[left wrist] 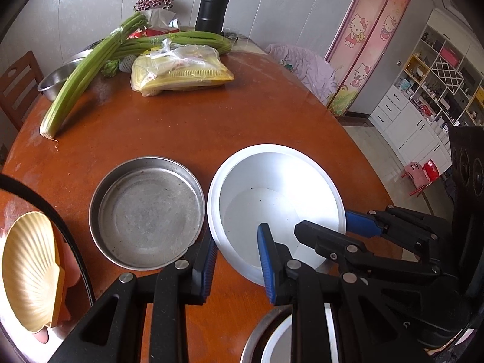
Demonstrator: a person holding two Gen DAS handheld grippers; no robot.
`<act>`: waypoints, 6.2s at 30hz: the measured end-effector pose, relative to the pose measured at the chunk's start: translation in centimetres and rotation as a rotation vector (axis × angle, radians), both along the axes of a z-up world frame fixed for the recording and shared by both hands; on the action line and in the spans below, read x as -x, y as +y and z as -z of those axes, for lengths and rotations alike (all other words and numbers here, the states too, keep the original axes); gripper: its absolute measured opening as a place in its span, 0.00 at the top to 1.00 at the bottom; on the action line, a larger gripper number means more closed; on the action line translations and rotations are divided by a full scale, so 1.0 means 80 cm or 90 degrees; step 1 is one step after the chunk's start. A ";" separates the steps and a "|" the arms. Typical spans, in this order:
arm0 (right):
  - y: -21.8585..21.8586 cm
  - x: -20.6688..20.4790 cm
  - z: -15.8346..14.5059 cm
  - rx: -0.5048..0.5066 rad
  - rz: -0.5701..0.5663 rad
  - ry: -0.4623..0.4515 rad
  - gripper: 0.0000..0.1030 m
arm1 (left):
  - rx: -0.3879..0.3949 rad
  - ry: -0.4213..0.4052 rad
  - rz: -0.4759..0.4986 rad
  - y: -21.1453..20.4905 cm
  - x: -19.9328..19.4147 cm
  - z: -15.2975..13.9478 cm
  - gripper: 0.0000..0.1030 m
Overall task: Organize plates and bowls
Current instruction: 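Lift the second white bowl with both grippers and carry it over the stacked bowls, then lower the second white bowl into the first white bowl and open both grippers, then raise both grippers away from the stacked bowls toward the steel pan, then close both grippers on the rim of the flat steel pan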
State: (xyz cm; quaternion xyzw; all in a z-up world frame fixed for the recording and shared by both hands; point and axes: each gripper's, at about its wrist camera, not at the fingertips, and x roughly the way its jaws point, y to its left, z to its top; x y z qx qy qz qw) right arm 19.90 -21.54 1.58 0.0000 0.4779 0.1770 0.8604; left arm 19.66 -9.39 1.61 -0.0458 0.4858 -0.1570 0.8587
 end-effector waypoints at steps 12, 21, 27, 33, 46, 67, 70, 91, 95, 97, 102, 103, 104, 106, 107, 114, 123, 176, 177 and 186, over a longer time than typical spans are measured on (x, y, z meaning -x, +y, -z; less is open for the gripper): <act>-0.001 0.053 -0.024 -0.004 0.002 -0.038 0.67 | 0.002 -0.039 0.010 -0.001 0.058 -0.024 0.75; -0.002 0.093 -0.027 -0.002 0.002 -0.049 0.67 | 0.003 -0.047 0.022 -0.004 0.095 -0.027 0.75; -0.006 0.119 -0.027 -0.004 0.005 -0.053 0.67 | 0.001 -0.054 0.032 -0.011 0.122 -0.029 0.75; -0.010 0.143 -0.022 -0.003 0.005 -0.051 0.67 | -0.004 -0.053 0.039 -0.016 0.143 -0.023 0.75; -0.013 0.173 -0.003 -0.003 -0.005 -0.037 0.67 | -0.019 -0.038 0.043 -0.021 0.172 -0.002 0.75; -0.007 0.178 0.009 0.014 -0.014 -0.036 0.67 | -0.031 -0.029 0.029 -0.019 0.178 0.011 0.75; -0.005 0.177 0.011 0.024 -0.015 -0.036 0.67 | -0.035 -0.026 0.028 -0.020 0.175 0.014 0.75; 0.004 0.169 0.020 0.064 -0.018 -0.032 0.67 | -0.060 -0.017 0.028 -0.022 0.167 0.028 0.74; 0.004 0.168 0.020 0.066 -0.017 -0.032 0.67 | -0.060 -0.016 0.028 -0.022 0.167 0.028 0.74; 0.003 0.167 0.021 0.063 -0.015 -0.032 0.67 | -0.058 -0.015 0.028 -0.021 0.166 0.029 0.74; 0.001 0.166 0.018 0.065 -0.008 -0.039 0.67 | -0.045 -0.024 0.030 -0.018 0.166 0.026 0.74; 0.000 0.166 0.017 0.062 -0.006 -0.039 0.67 | -0.043 -0.026 0.030 -0.017 0.167 0.025 0.74; -0.001 0.165 0.017 0.060 -0.003 -0.039 0.67 | -0.041 -0.027 0.030 -0.016 0.168 0.024 0.74; -0.003 0.165 0.015 0.059 0.000 -0.042 0.67 | -0.034 -0.028 0.029 -0.013 0.168 0.022 0.74; -0.002 0.165 0.014 0.063 0.001 -0.045 0.66 | -0.031 -0.030 0.028 -0.012 0.168 0.021 0.73; -0.002 0.161 0.008 0.065 0.006 -0.052 0.66 | -0.013 -0.039 0.019 0.000 0.169 0.012 0.73; 0.007 0.151 -0.008 0.059 0.003 -0.064 0.66 | -0.001 -0.050 -0.007 0.027 0.162 -0.001 0.73; 0.120 -0.098 0.030 0.108 0.002 0.103 0.59 | -0.048 0.040 -0.091 0.156 -0.068 0.024 0.57; 0.120 -0.102 0.036 0.112 0.002 0.111 0.59 | -0.049 0.044 -0.088 0.155 -0.072 0.029 0.57; 0.129 -0.119 0.071 0.143 0.006 0.146 0.59 | -0.052 0.080 -0.085 0.150 -0.096 0.059 0.57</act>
